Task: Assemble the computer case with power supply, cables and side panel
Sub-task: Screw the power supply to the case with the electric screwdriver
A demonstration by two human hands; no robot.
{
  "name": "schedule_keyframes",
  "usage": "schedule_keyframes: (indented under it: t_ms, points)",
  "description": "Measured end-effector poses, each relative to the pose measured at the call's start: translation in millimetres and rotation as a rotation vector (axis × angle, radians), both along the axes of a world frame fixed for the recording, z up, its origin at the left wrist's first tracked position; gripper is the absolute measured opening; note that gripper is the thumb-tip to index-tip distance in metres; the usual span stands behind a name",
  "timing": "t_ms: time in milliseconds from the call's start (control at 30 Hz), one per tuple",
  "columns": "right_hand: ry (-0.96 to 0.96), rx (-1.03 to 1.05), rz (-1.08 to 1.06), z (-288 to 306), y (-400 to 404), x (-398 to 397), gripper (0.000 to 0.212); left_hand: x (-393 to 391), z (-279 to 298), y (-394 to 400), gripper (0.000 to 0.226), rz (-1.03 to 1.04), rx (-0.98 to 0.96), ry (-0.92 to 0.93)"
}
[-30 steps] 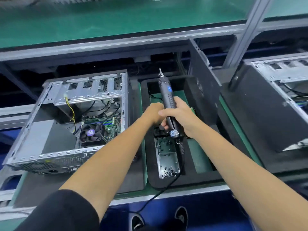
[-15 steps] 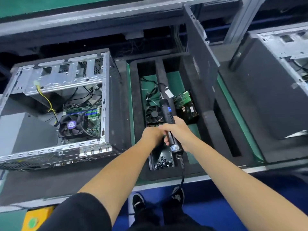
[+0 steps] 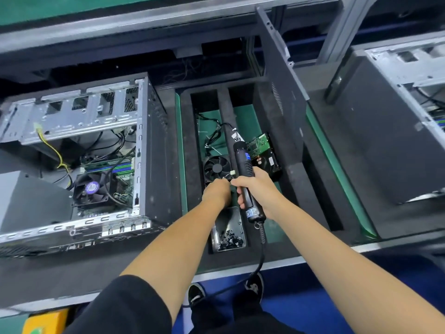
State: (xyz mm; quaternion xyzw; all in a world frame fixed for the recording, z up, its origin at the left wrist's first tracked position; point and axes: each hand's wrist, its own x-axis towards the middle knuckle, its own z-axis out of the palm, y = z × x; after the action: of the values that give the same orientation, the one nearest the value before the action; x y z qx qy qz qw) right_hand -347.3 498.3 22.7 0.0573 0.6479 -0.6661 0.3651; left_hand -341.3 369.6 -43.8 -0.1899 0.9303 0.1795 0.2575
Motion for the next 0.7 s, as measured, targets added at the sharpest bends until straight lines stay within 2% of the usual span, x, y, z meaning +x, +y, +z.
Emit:
schedule_keyframes:
  t_ms: [200, 333, 467, 600, 700]
  points:
    - [0.006, 0.012, 0.043, 6.1, 0.5, 0.8, 0.022, -9.1, 0.8, 0.9, 0.035, 0.023, 0.049, -0.124]
    - [0.014, 0.007, 0.069, 4.8, 0.5, 3.4, 0.022, -15.9, 0.0, 3.0, 0.028, 0.104, 0.154, -0.078]
    - [0.012, -0.007, 0.067, 2.7, 2.4, 2.2, 0.023, -16.6, 0.0, 7.7, 0.019, 0.085, 0.112, -0.055]
    - [0.010, 0.001, 0.050, -0.2, 5.4, -0.6, 0.024, -18.0, 0.5, 14.1, 0.018, 0.088, 0.087, -0.052]
    - [0.007, 0.014, 0.048, -0.8, 6.8, -2.1, 0.025, -18.2, 3.7, 11.6, 0.026, 0.090, 0.106, -0.069]
